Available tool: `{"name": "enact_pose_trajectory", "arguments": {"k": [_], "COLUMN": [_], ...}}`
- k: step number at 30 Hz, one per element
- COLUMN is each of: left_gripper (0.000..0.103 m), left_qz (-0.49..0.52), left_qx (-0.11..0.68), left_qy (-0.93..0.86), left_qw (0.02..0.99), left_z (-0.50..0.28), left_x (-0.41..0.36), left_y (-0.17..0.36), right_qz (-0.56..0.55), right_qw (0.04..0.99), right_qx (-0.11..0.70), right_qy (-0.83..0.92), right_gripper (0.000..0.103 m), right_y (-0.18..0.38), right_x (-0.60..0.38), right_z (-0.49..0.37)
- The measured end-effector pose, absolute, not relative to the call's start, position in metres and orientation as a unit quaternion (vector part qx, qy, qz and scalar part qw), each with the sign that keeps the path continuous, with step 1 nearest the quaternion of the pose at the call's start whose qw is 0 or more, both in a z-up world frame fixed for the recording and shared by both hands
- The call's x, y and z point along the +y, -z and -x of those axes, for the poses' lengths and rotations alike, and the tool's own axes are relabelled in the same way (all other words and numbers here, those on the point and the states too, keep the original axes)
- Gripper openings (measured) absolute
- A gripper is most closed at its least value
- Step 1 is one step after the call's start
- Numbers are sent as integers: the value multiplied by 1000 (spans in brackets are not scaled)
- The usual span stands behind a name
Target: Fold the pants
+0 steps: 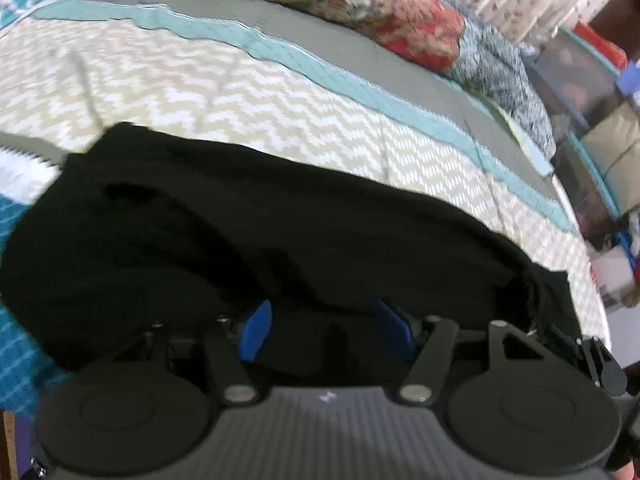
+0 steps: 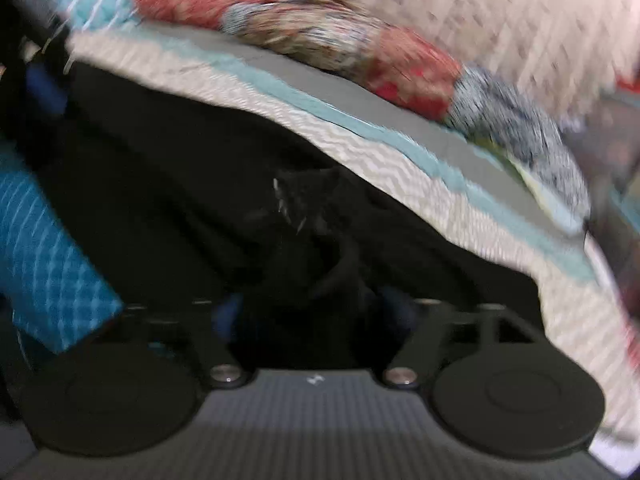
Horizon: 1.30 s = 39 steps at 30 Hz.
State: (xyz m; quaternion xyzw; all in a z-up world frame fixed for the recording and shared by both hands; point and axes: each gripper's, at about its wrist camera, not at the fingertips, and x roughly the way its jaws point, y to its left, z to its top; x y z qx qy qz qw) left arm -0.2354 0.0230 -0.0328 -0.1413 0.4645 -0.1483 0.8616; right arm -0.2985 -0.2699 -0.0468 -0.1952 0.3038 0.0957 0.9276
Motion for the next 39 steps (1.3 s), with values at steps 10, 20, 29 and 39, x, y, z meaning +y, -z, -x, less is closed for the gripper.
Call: {"name": "enact_pose_trajectory", "arguments": {"k": [10, 20, 29, 39], "left_gripper": [65, 68, 88, 103], "left_qz": [217, 277, 310, 383], "left_qx": [420, 400, 362, 404], "left_qy": [80, 112, 55, 58], "left_qw": [877, 866, 878, 829], "left_z": [251, 254, 257, 244], "left_x": [113, 134, 179, 203], "left_y": [26, 29, 23, 73], "right_qz": [-32, -56, -17, -151], "right_qw": [943, 925, 934, 893], "right_qx": [300, 366, 350, 352], "right_qy": [-140, -80, -76, -235], "right_gripper": [72, 41, 49, 19], "right_y": [13, 55, 33, 25], "right_x": [-298, -256, -232, -143], "right_z": [307, 274, 285, 236]}}
